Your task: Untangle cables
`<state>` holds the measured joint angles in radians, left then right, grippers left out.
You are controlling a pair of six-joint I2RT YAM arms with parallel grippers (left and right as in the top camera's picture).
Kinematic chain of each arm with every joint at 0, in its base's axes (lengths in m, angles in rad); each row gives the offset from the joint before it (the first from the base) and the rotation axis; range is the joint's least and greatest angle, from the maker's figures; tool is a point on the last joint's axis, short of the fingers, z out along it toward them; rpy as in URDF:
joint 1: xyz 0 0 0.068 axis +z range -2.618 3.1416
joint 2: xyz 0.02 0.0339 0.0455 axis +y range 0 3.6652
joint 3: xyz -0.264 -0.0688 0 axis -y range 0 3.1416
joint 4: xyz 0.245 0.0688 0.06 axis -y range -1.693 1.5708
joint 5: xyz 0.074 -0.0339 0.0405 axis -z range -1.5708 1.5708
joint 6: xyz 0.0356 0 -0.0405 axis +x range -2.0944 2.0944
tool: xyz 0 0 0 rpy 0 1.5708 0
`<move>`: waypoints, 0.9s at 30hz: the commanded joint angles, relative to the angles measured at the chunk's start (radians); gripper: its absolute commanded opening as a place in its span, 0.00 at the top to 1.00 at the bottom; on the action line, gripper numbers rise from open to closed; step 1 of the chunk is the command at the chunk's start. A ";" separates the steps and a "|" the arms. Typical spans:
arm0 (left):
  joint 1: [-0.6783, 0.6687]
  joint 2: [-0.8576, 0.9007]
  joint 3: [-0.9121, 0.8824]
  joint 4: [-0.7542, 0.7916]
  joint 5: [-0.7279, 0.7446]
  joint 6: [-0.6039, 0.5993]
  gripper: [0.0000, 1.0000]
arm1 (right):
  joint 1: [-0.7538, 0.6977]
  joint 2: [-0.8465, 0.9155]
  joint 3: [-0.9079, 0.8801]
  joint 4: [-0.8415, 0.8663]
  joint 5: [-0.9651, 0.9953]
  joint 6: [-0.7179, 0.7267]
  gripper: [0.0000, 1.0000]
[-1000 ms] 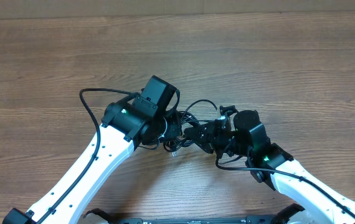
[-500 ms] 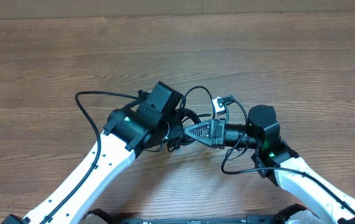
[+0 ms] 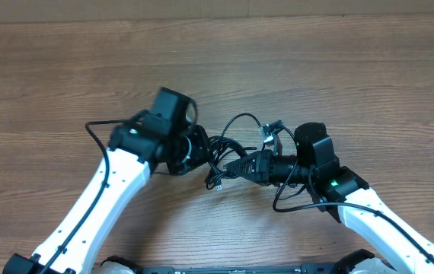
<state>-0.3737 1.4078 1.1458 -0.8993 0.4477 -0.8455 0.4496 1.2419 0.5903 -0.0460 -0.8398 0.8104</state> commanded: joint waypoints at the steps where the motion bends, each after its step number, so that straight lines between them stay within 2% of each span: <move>1: 0.163 -0.008 0.026 0.053 0.024 0.237 0.96 | 0.003 -0.011 -0.066 -0.124 0.135 -0.052 0.92; 4: 0.162 -0.008 0.026 0.028 0.042 0.328 0.96 | 0.003 -0.011 -0.066 -0.164 0.228 -0.052 0.79; 9: 0.162 -0.007 0.026 -0.031 -0.097 0.317 0.96 | 0.003 -0.011 -0.066 -0.245 0.334 -0.039 0.67; 15: 0.160 -0.007 0.025 -0.079 -0.135 0.288 0.96 | 0.003 -0.003 -0.066 -0.304 0.429 0.061 0.38; 18: 0.143 -0.007 0.024 -0.091 -0.135 0.288 0.96 | 0.003 -0.002 -0.066 -0.301 0.430 0.061 0.16; 22: 0.103 -0.007 0.002 -0.089 -0.138 0.288 0.96 | 0.003 -0.002 -0.066 -0.304 0.453 0.061 0.06; 27: 0.045 -0.007 -0.039 -0.085 -0.182 0.288 0.96 | 0.003 -0.002 -0.066 -0.304 0.465 0.061 0.03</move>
<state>-0.2955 1.4139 1.1343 -0.9874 0.3042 -0.5720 0.4530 1.2354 0.5201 -0.3527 -0.4023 0.8673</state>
